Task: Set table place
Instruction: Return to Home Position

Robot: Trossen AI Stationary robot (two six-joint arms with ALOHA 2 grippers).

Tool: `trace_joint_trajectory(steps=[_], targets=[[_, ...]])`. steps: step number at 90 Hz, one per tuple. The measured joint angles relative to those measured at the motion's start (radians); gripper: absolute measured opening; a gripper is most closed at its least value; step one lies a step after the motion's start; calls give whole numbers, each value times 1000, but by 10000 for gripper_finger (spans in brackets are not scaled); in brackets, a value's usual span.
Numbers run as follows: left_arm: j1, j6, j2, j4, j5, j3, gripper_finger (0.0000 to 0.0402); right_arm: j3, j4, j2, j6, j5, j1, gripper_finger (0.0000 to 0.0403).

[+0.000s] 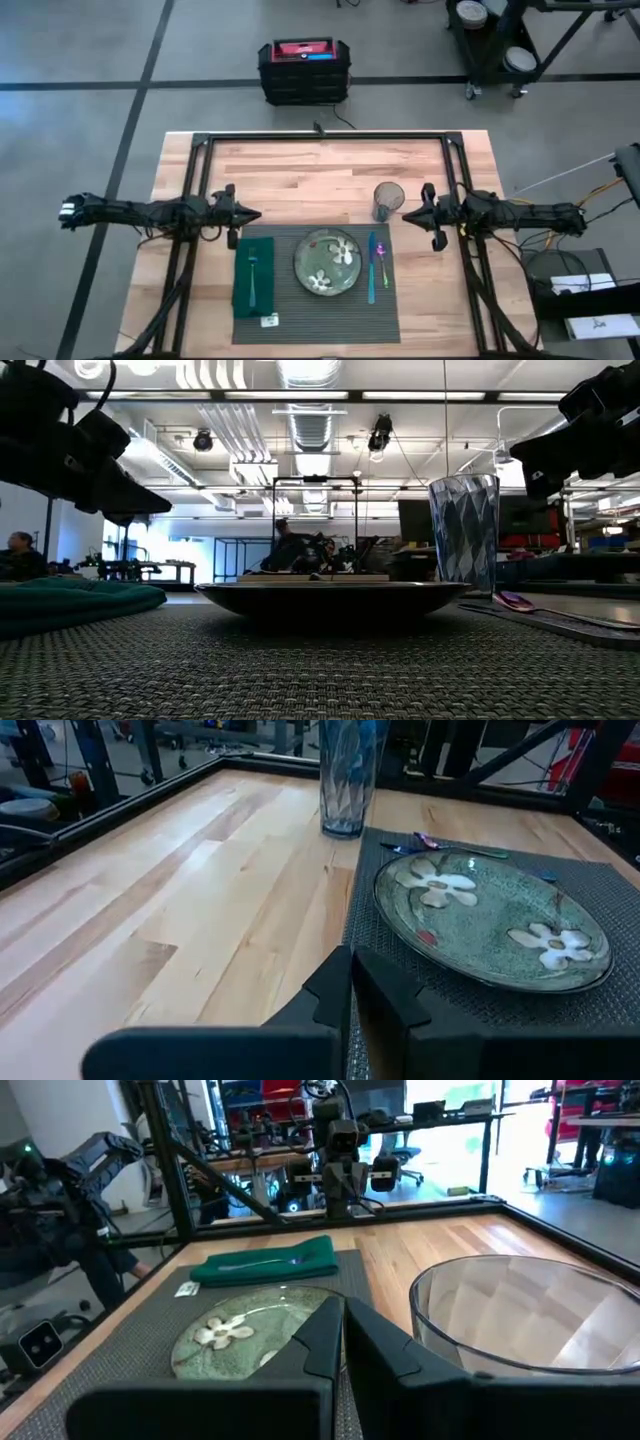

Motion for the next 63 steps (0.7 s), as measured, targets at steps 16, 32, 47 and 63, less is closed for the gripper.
trace_joint_trajectory(steps=[16,32,47,63], targets=[[0,0,6,0,0,0,8,0,0,0,0,0,0,2],[0,0,6,0,0,0,7,0,0,0,0,0,0,2],[0,0,7,0,0,0,1,0,0,0,0,0,0,2],[0,0,8,0,0,0,3,0,0,0,0,0,0,2]])
